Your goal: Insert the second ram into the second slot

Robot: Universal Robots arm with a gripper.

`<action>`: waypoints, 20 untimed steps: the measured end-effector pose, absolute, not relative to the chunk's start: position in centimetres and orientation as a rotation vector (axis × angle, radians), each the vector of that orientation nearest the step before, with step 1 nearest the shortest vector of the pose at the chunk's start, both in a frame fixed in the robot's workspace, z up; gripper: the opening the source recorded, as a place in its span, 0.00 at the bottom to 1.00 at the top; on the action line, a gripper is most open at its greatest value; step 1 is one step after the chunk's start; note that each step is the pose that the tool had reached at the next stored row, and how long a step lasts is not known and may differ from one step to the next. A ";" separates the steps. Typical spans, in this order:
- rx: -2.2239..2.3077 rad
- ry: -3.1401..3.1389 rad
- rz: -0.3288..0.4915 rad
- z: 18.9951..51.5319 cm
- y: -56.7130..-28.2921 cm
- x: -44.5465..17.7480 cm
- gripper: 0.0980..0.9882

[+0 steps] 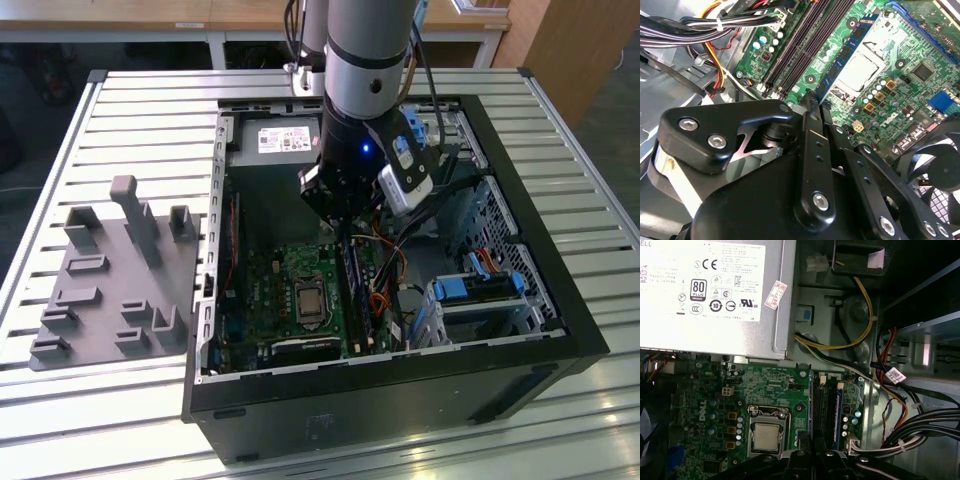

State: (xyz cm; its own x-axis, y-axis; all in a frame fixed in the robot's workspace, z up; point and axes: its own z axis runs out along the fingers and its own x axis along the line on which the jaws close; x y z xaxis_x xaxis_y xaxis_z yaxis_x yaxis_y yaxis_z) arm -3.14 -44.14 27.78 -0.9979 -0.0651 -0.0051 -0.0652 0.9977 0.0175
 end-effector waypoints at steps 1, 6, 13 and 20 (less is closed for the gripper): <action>-0.102 3.135 0.028 27.8 -44.1 -3.1 0.04; -0.102 3.135 0.028 27.6 -44.1 -3.1 0.04; -0.102 3.135 0.028 27.5 -44.1 -3.1 0.04; -0.102 3.135 0.025 27.3 -44.1 -3.1 0.04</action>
State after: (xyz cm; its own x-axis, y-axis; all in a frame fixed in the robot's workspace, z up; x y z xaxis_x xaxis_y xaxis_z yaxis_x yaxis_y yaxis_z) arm -3.14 -44.14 27.28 -0.9979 -0.0651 -0.0050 -0.0652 0.9977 0.0156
